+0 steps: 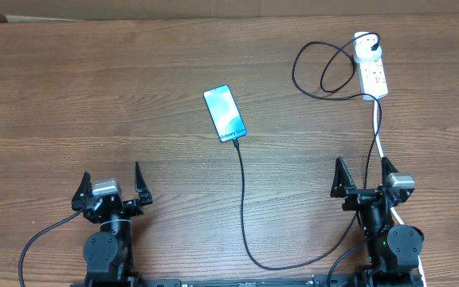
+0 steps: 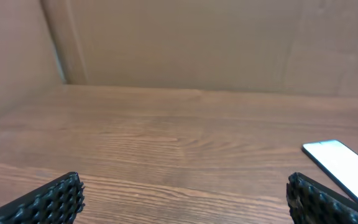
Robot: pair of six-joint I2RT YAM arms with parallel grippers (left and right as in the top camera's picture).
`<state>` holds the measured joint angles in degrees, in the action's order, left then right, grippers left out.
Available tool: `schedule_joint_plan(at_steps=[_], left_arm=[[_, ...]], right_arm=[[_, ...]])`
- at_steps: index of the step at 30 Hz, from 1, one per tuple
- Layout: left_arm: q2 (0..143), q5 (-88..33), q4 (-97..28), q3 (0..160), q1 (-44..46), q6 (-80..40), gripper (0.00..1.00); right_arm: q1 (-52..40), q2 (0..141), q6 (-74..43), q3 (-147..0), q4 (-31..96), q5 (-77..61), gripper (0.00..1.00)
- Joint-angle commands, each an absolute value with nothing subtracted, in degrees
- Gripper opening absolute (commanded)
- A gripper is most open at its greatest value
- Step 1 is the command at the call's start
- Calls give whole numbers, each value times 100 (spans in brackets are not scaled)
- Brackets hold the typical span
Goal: Plug charger to phone and switch on socket
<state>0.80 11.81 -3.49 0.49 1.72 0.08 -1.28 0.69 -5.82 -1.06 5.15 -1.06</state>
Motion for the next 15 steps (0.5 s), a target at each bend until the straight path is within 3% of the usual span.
schedule_joint_plan(at_steps=[1, 15], left_arm=[[19, 899, -384, 30, 117, 196, 100], [21, 939, -362, 30, 119, 1, 100]], right_arm=[[-158, 16, -617, -45, 484, -51, 100], [-158, 16, -617, -45, 484, -51, 100]])
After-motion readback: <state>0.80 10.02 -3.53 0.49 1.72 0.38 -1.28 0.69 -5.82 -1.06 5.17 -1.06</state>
